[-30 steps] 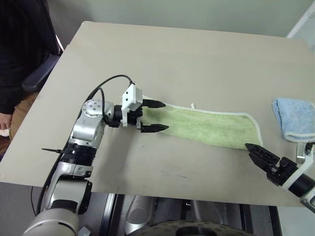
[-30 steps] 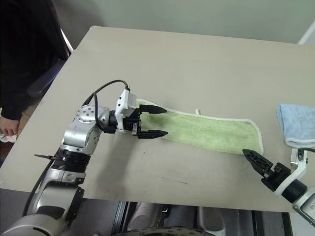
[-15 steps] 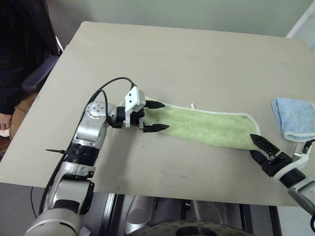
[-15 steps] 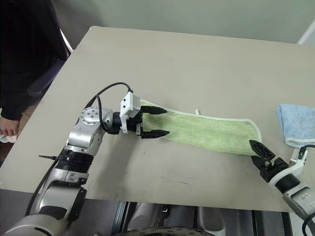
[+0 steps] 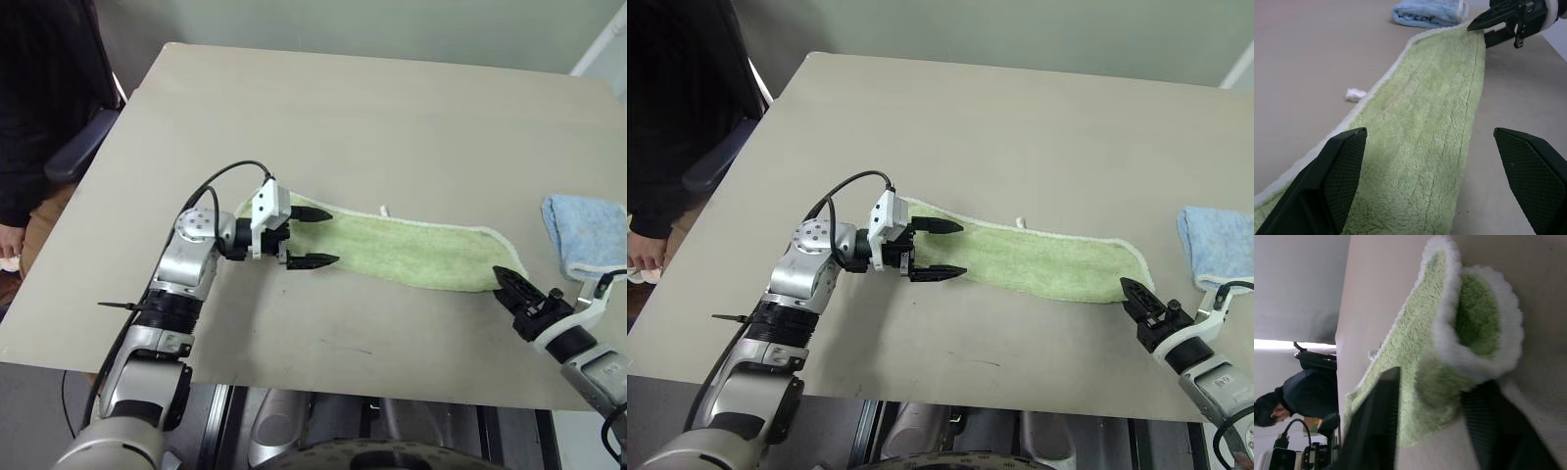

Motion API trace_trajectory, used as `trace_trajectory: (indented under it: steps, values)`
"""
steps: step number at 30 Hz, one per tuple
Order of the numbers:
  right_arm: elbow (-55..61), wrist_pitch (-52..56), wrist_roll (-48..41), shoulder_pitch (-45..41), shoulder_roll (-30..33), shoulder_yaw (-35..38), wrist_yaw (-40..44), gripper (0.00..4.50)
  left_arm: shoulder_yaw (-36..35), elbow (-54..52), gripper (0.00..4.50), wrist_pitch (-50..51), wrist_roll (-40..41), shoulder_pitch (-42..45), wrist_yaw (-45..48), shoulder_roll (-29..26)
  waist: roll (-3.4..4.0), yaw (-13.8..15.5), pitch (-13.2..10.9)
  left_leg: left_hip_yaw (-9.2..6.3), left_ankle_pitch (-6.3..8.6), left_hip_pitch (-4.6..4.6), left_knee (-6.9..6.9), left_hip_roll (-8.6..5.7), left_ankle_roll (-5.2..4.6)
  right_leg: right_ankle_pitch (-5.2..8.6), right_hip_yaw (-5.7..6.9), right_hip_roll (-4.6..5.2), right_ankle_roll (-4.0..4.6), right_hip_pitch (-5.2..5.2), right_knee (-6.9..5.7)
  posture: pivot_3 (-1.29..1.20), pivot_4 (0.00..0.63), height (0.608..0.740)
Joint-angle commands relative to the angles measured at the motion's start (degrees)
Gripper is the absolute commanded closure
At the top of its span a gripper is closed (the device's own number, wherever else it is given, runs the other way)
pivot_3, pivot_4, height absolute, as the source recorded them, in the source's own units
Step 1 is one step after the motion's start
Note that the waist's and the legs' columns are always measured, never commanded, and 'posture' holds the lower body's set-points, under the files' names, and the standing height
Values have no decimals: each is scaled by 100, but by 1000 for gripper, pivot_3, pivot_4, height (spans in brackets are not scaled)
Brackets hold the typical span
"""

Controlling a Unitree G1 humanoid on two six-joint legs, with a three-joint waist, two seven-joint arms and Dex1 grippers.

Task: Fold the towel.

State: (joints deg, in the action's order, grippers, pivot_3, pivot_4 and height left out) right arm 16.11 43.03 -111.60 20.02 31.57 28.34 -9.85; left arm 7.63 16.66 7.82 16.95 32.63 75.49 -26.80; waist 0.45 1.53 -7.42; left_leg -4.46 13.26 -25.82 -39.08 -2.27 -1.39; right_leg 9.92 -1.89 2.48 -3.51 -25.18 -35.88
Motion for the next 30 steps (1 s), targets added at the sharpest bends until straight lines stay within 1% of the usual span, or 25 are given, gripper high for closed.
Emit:
trace_trajectory:
  steps: [1,2,3,7,10,15,18,22,26,30]
  values:
    - [74,8,-79,25,98,186,110,4130,24,33,0,-170,-32,116,19,26,0,0,0,0,0,0,0,0,0,0,0,0,0,0,0,0,150,733]
    - [67,14,-98,40,116,208,122,4455,33,72,0,-219,-61,111,24,26,0,0,0,0,0,0,0,0,0,0,0,0,-2,0,0,0,150,733]
    - [55,19,-116,59,130,238,143,4487,35,101,0,-255,-78,106,32,26,0,0,0,0,0,0,0,0,0,0,0,0,-2,0,0,0,150,733]
    - [2,183,-139,219,187,484,359,4487,-71,214,0,-287,-25,126,-3,62,0,8,0,0,0,-2,0,-1,0,4,0,0,-4,0,0,0,150,733]
    - [-12,407,-139,509,343,721,614,4487,-90,289,0,-341,-48,160,10,38,0,10,0,-1,1,-4,0,-1,0,11,0,1,6,0,1,0,150,733]
    - [-267,694,-118,961,843,1347,1105,4487,-119,406,0,-405,-60,236,-3,14,0,19,0,-1,16,-7,0,-2,24,20,0,2,10,0,2,0,150,733]
    - [-79,868,57,1021,1173,1532,1356,4487,-136,412,0,-346,-38,299,-37,34,0,16,0,1,19,-5,0,-1,24,25,0,1,6,0,3,0,150,733]
    - [583,989,136,858,1583,1460,1466,4487,-100,473,0,-363,-160,408,-170,25,1,-14,0,3,19,-2,1,1,24,27,1,-1,3,-1,2,0,150,733]
    - [1268,977,160,427,1975,1255,1494,4487,-96,496,0,-351,-187,505,-224,27,1,-17,0,7,14,-3,0,0,18,26,0,0,0,0,1,0,150,733]
    - [1722,885,269,-26,2180,601,1294,4487,-107,627,0,-420,-257,515,-289,35,1,-13,0,5,-9,-5,0,0,-14,22,1,0,-8,-1,2,0,150,733]
